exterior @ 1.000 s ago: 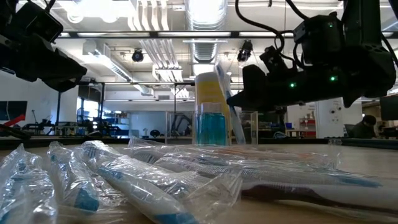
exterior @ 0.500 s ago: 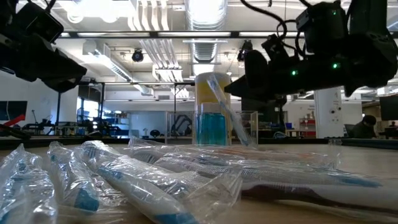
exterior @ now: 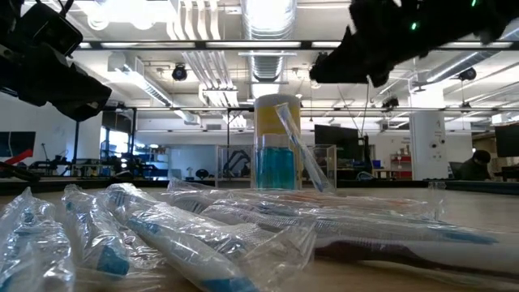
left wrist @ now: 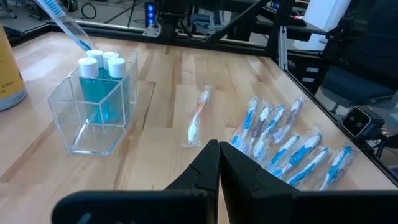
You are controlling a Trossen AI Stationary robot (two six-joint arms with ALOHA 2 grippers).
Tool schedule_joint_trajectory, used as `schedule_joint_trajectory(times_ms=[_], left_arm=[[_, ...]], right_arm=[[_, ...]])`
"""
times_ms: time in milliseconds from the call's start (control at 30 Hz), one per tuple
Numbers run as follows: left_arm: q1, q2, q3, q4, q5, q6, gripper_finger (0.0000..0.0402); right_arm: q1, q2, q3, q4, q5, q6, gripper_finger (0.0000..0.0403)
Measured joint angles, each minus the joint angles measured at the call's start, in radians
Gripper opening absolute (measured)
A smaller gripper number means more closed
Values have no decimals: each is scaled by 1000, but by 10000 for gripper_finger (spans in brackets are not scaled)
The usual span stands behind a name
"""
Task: Pick & Place toothbrushing station
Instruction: Put the blue toothbrush into the transparent organizer
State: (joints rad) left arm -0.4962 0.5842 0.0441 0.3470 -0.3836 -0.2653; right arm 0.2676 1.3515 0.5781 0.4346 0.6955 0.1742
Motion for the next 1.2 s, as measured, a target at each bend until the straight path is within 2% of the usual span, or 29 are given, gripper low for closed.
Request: schedule_joint_trajectory(times_ms=[133,233,333,500,733,967,1100,1200], left_arm=[[0,0,0,0,0,0,14],[0,0,0,0,-1,0,14],[0,0,0,2,-1,0,14],[0,0,0,15,-2,-9,14],[0,0,0,19,-2,-13,14],[0,0,0,13,-2,0,14],[0,1,0,10,-2,0,14],[0,1,0,10,-2,-8,14]], right_arm=[[52,-43,143,-388,-85,163,157],[86,-15,246,-533,-227,228,153],[114,63,332,-578,-357,238,153],[130,220,471,-591,-417,230,153],[106,462,667,-695,-617,211,150],[88,661,831,-854,-626,174,153],[87,715,890,-918,-628,174,153],[87,739,908,-936,-670,180,152]])
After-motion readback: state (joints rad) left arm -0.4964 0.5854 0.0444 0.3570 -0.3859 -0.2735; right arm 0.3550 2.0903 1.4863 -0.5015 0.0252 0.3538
